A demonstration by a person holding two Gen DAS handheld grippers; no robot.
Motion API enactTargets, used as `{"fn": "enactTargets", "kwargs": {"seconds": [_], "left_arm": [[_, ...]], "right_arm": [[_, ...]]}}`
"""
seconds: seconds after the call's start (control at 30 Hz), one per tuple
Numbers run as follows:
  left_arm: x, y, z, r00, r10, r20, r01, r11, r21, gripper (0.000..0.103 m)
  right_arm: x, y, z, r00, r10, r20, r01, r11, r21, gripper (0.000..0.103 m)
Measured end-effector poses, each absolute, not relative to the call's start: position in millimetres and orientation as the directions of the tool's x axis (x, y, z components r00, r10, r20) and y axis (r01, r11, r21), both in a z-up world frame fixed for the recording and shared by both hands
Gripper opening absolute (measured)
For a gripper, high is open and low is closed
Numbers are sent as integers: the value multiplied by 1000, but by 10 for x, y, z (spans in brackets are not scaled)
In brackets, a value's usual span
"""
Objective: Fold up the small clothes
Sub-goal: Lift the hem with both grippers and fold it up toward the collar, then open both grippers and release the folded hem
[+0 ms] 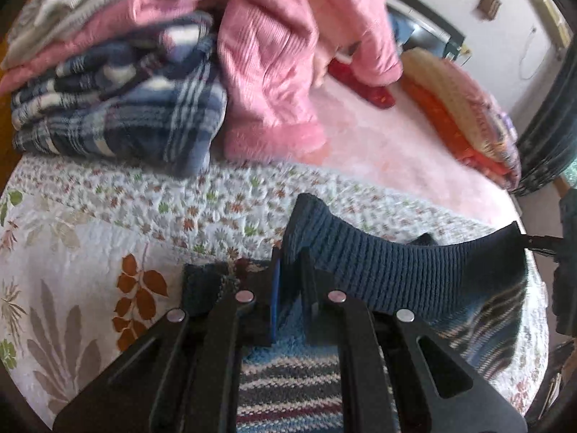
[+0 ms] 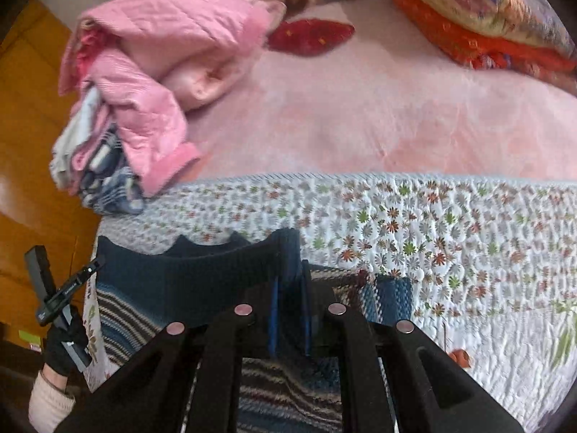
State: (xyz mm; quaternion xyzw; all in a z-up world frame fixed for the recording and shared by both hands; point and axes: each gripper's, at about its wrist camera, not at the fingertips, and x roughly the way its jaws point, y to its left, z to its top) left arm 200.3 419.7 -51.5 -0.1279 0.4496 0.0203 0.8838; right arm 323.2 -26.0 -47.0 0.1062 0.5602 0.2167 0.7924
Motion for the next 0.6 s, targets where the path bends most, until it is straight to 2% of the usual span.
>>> {"fn": "enactTargets", "kwargs": {"seconds": [0.23,0.37,0.47,0.53,0.6], "left_arm": [[2118,4266,-943,538,-49,-842,-185,967,-175,9],[2136,4276,-1103,523,-17,-852,-212,966,-150,13],[2096,4279,-1143,526,-15,-850,-240,957,-165,15],[2028,4303,-1094,522,-21,-852,-265,946,-185,21],[1910,4325,-1005,529,-1,-848,-288,940,-181,41]], "right_arm": [[3392,-252,-926,246,433,-867,-163,900,404,10],[3411,-217,-1106,231,405,-885,-148,913,380,11],[3359,-197,-1191,213,368,-905,-136,929,345,19],[3269,-240,-1118,213,364,-907,-152,929,337,21],[3178,-326,-1012,222,364,-905,-156,929,335,33]]}}
